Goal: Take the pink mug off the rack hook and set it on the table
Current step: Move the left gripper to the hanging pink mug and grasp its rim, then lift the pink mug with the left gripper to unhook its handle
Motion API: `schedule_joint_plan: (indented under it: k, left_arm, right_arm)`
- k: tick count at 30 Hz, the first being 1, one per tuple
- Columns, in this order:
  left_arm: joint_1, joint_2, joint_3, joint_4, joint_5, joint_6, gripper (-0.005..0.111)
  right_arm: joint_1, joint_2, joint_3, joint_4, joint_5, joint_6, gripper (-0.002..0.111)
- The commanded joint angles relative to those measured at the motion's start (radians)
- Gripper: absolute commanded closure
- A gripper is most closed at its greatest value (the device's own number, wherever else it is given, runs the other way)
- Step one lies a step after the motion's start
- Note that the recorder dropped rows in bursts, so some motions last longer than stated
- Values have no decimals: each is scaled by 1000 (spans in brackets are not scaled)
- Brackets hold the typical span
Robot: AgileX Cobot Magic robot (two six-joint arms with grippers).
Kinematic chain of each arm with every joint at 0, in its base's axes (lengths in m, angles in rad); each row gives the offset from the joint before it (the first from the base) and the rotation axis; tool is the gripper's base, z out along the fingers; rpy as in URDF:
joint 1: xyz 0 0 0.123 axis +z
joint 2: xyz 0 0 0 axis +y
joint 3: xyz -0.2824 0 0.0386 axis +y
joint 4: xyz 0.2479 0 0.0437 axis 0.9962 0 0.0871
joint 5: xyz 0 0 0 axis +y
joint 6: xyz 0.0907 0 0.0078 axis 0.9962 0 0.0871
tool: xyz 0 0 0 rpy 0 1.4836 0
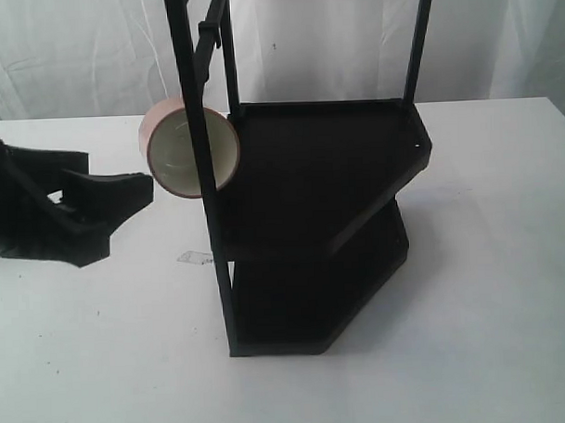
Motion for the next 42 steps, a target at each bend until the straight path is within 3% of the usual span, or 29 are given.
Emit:
schedule_joint_plan:
  k: [1, 9, 23, 31, 42]
  left_arm:
    - [-36, 65, -44, -5, -88, 8, 33]
    - [-38, 175, -87, 38, -204, 16, 33]
    - [-38, 293, -87, 31, -342, 182, 33]
    - [-38, 339, -87, -100, -449, 315, 33]
    - [-38, 404, -94, -114, -523, 320, 40]
  right_arm:
    - [-6, -7, 5, -11, -4, 2, 108]
    - [-6, -7, 5, -11, -4, 2, 108]
    - [-6, -7, 5, -11, -4, 2, 108]
    - [-6, -7, 5, -11, -4, 2, 108]
    - [-6, -7, 5, -11, -4, 2, 108]
